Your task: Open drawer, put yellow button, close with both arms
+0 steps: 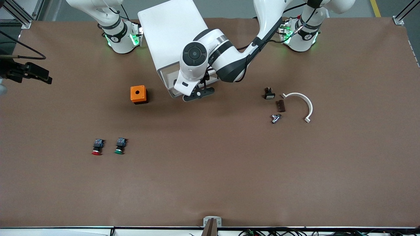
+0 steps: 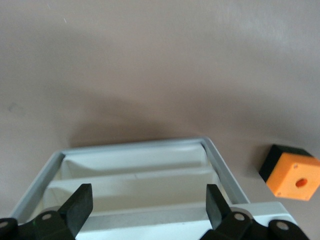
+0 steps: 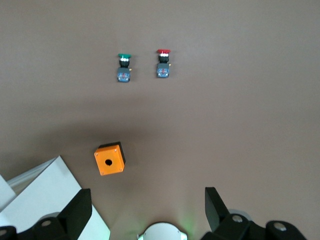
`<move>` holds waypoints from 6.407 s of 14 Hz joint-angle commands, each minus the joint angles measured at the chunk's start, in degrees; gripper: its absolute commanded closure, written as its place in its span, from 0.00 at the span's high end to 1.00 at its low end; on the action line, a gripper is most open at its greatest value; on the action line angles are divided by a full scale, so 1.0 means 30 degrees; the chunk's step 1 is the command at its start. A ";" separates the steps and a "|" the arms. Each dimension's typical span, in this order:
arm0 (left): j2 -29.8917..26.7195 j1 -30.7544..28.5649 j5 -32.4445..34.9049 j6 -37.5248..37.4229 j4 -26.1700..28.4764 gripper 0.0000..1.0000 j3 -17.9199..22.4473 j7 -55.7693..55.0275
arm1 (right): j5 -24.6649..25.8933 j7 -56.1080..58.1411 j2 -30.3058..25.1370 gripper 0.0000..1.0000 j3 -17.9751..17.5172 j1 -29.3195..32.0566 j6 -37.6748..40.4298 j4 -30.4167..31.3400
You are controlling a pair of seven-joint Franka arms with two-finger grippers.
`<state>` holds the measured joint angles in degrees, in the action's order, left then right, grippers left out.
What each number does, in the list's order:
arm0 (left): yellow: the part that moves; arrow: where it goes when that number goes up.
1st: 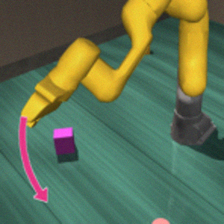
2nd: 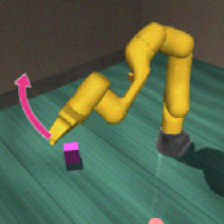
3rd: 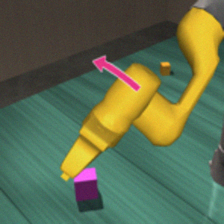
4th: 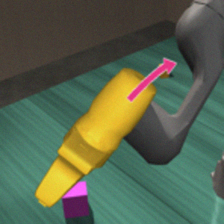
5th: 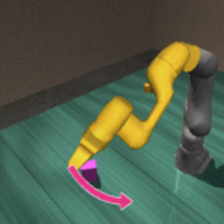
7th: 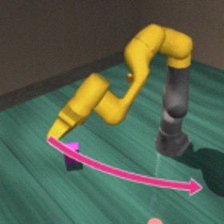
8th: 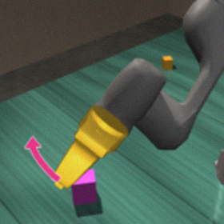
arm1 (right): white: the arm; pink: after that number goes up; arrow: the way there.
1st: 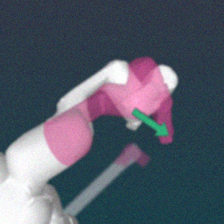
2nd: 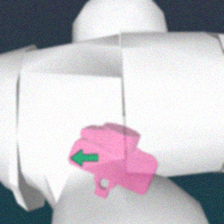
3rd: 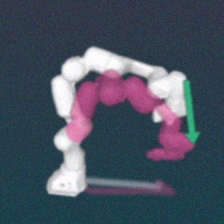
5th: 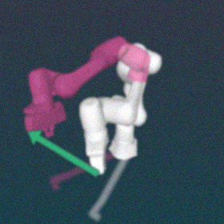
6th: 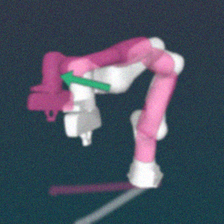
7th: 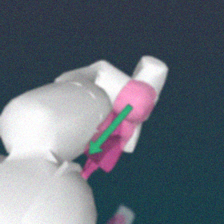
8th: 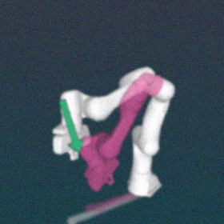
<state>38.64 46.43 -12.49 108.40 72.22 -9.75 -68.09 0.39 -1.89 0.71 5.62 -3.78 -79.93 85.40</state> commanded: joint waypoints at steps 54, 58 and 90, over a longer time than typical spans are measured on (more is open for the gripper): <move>-0.9763 -1.4799 0.0354 -0.9651 0.3307 0.99 0.0230 1.5363 | -0.0306 0.0512 -0.3458 1.00 -0.0762 0.1112 -0.1950 0.3115; -1.2990 -1.6467 0.1790 -0.8046 0.7820 1.00 0.0114 1.8556 | -0.0306 0.0542 -0.3458 1.00 -0.0761 0.1112 -0.1980 0.3115; -1.5281 -1.5799 0.3519 -0.5549 0.8302 1.00 0.1960 2.0851 | -0.0013 0.0864 -0.3458 1.00 -0.0732 0.1083 -0.1834 0.3203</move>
<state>-7.04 -0.12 -3.61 92.89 98.70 -2.95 -6.64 -0.40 0.13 -8.59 3.69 -0.52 -85.40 94.07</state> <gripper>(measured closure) 0.000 0.000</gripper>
